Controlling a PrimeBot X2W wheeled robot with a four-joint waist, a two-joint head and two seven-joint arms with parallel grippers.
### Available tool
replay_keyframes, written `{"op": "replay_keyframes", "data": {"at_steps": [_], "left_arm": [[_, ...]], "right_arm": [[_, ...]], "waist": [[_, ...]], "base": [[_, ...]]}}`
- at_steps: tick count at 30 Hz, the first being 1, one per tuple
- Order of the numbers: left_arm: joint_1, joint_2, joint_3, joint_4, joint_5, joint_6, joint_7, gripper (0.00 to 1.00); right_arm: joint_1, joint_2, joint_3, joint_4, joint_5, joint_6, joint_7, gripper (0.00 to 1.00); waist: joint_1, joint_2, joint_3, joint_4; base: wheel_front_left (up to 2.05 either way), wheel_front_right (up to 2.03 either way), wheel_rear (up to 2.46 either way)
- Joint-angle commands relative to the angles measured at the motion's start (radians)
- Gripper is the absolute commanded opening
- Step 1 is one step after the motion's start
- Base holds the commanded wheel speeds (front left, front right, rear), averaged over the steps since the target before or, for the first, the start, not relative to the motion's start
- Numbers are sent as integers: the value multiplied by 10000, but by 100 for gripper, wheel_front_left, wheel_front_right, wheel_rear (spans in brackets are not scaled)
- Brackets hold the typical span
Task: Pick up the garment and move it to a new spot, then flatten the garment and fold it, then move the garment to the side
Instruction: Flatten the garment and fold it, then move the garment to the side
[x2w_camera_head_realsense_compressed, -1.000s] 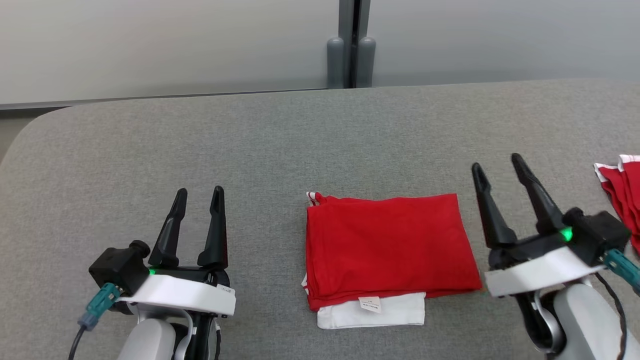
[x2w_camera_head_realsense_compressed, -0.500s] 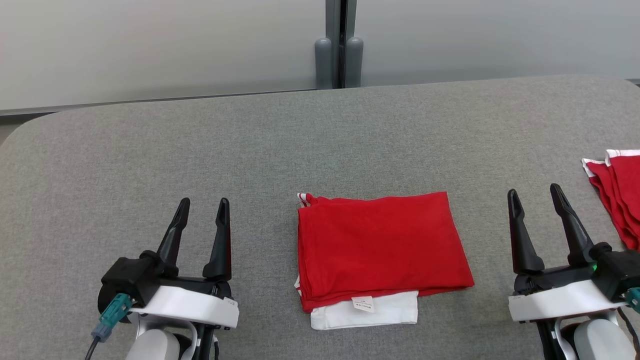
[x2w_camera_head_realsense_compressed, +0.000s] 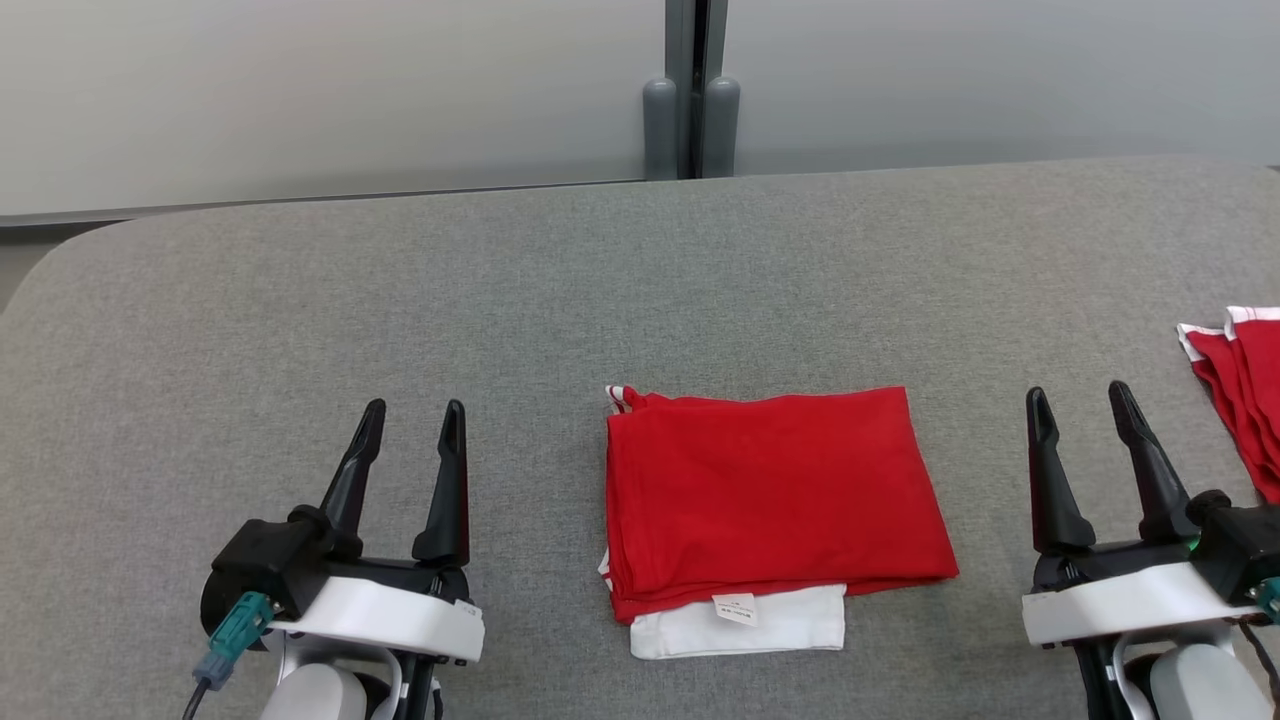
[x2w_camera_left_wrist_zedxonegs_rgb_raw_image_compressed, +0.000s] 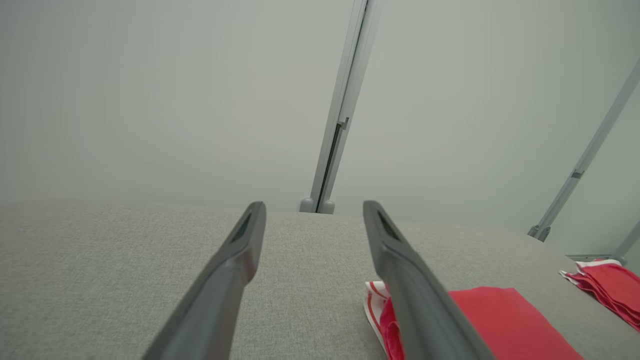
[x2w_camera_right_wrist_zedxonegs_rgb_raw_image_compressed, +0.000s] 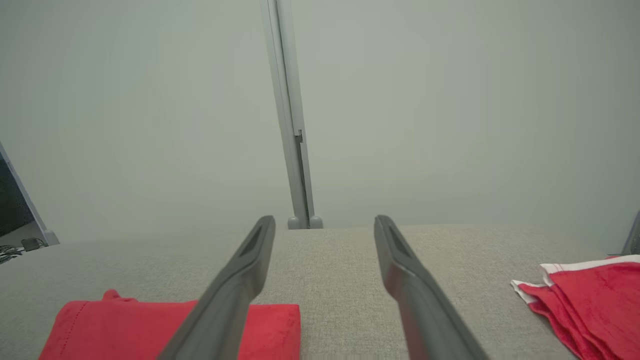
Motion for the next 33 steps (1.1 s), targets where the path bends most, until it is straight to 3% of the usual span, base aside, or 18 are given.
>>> {"op": "replay_keyframes", "data": {"at_steps": [1, 4, 6, 17, 24, 25, 26, 33], "left_arm": [[31, 41, -8, 19, 2, 35, -39, 100], [-10, 39, -66, 52, -22, -4, -39, 100], [-57, 41, -106, 82, -24, -26, -39, 100], [-425, 41, -337, 80, 105, -25, -39, 100], [-508, 39, -404, 118, 122, -3, -41, 100], [-508, 38, -416, 123, 130, 3, -39, 100], [-504, 39, -414, 123, 137, 10, -39, 100], [-481, 36, -368, 138, 153, 5, -39, 100]], "right_arm": [[-7, 33, -46, 142, 100, 1, -3, 100], [-10, 239, 145, 740, 972, 2, -5, 100], [-156, 0, 375, 1217, 1205, -1, -5, 100], [-1191, 3, 1548, 3944, 2441, 1, 29, 100], [-1693, -74, 2463, 4971, 3485, 2, 87, 100], [-1747, -102, 2591, 5070, 3608, 2, 79, 34], [-1806, -172, 2739, 5134, 3638, 2, 70, 0], [-2332, -691, 2973, 4909, 2989, -1, -13, 0]], "waist": [[0, 0, 17, 35], [0, 0, 85, 109], [0, 0, 168, 169], [0, 0, 805, 573], [0, 0, 948, 726], [0, 0, 956, 732], [0, 0, 959, 728], [0, 0, 920, 380]], "base": [[0, 0, 0], [0, 0, 0], [0, 0, 0], [0, 0, 0], [0, 0, 0], [0, 0, 0], [0, 0, 0], [0, 0, 0]]}}
